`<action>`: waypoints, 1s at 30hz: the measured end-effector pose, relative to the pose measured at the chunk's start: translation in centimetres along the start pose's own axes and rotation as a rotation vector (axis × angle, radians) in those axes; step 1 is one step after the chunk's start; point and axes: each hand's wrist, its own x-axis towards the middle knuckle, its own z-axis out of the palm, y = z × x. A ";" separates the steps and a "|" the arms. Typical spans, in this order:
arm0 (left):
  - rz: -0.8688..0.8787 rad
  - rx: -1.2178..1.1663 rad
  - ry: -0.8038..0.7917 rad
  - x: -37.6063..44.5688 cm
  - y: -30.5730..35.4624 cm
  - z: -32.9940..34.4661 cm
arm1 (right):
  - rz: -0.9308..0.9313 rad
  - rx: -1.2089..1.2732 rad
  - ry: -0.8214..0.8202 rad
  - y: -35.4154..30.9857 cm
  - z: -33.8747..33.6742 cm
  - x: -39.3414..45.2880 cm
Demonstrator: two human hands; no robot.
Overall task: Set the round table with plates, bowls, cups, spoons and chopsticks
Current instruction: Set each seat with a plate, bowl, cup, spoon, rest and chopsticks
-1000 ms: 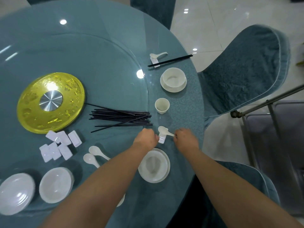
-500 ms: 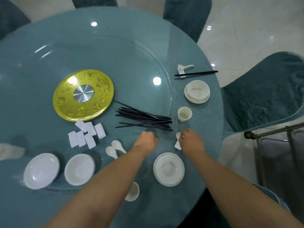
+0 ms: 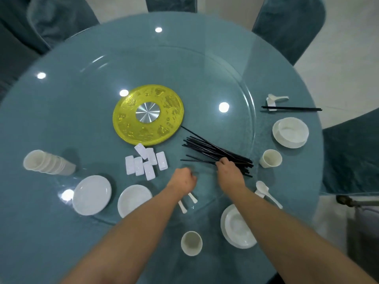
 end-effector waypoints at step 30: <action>-0.119 -1.297 0.018 -3.5 -1.0 -1.1 | -0.029 0.445 -0.201 -5.9 -4.0 -3.2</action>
